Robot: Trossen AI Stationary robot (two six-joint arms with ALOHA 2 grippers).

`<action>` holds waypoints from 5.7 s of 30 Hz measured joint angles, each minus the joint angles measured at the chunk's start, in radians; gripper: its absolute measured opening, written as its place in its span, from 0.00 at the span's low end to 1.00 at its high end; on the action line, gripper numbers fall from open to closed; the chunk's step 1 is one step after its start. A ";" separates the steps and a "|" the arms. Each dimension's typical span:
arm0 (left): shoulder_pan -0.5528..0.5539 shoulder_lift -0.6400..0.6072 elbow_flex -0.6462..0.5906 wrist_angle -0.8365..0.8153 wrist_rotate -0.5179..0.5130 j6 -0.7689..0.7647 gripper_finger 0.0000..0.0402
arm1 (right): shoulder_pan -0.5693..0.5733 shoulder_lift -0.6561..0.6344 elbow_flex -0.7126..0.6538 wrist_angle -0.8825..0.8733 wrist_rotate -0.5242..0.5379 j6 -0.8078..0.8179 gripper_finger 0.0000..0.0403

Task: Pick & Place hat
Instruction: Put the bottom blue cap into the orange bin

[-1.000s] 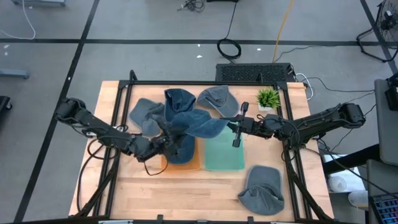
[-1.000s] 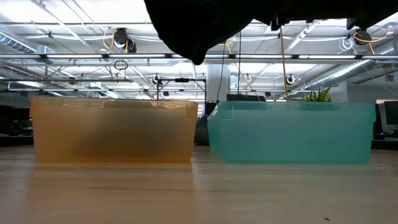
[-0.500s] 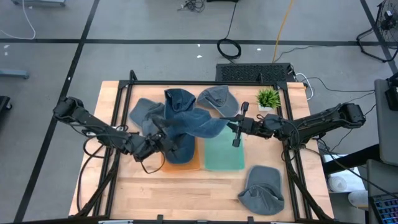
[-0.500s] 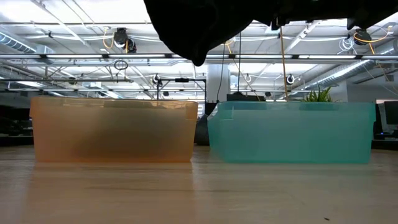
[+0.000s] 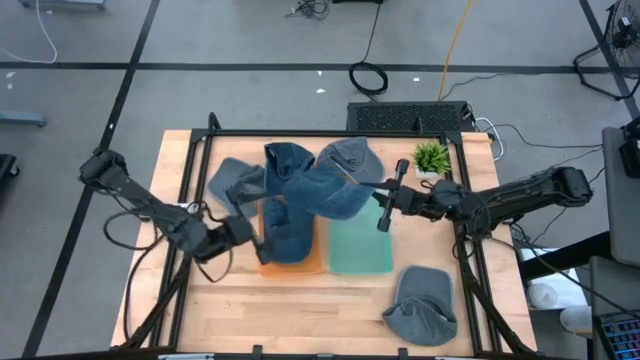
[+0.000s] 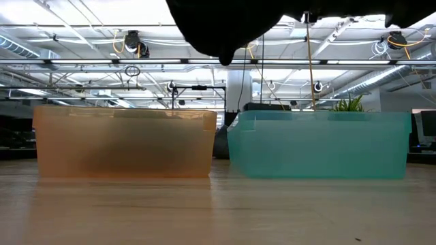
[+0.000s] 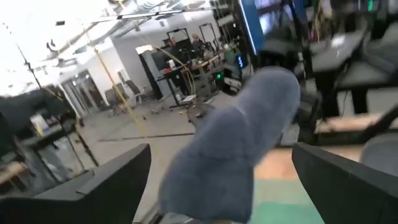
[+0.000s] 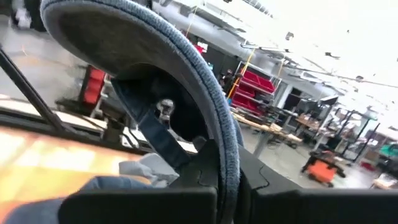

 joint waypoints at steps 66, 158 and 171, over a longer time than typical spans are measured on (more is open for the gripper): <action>0.415 0.038 0.000 -0.294 1.070 -1.320 0.97 | 0.282 0.031 0.002 0.058 -0.087 -0.709 0.00; 0.431 -0.034 0.542 -1.226 0.971 -0.212 0.04 | -0.010 0.031 0.002 0.307 0.228 -0.289 0.33; 0.328 0.009 0.546 -1.291 0.892 -0.107 0.04 | -0.009 0.031 0.002 0.306 0.229 -0.342 0.33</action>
